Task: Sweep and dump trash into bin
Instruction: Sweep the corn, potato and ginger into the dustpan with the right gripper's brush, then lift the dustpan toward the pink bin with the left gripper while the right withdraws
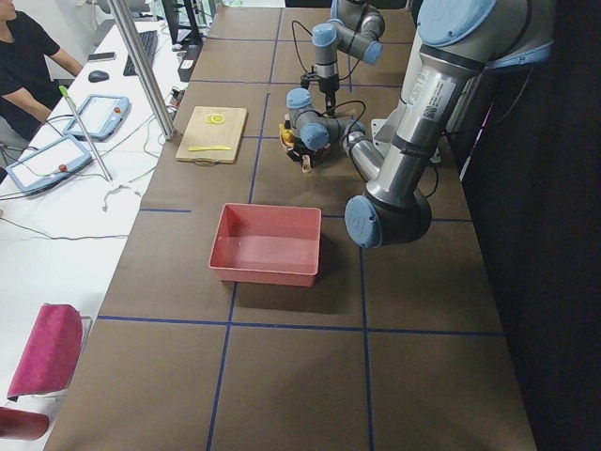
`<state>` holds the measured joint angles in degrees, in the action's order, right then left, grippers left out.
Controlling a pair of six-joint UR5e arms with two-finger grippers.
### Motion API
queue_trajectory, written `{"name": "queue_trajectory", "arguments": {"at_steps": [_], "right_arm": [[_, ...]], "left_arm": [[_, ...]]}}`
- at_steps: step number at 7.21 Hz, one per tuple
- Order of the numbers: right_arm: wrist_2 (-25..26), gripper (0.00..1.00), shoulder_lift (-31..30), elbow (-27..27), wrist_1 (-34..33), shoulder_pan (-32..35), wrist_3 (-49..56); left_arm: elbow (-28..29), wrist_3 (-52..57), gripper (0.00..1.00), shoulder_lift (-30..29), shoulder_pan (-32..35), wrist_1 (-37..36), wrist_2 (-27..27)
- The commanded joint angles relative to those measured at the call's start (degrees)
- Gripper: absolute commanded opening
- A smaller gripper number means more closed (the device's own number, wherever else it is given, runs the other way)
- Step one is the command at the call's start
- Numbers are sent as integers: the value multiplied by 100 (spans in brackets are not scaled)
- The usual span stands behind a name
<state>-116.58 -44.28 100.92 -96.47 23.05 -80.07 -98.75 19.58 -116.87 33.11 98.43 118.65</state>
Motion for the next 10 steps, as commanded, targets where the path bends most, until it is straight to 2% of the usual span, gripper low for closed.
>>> {"name": "queue_trajectory", "arguments": {"at_steps": [1, 3, 4, 5, 7, 8, 10], "right_arm": [[-232, 0, -123, 304, -21, 207, 0], [-348, 0, -588, 953, -21, 392, 9], [-365, 0, -669, 1043, -21, 445, 9], [-374, 0, -687, 1053, -21, 515, 9], [-444, 0, -940, 1157, -143, 717, 70], [-445, 0, -977, 1297, -405, 858, 157], [-453, 0, -1248, 1850, -1124, 1130, 438]], "left_arm": [[22, -68, 1, 7, 29, 149, 271], [22, -208, 0, 7, 108, 167, 483], [31, -252, 0, 7, 143, 289, 623], [92, -331, 0, 94, 178, 578, 746], [399, -663, 0, 243, 275, 1787, 809], [444, -866, 0, 244, 397, 2115, 835], [383, -859, 0, 462, 757, 2188, 1273]]}}
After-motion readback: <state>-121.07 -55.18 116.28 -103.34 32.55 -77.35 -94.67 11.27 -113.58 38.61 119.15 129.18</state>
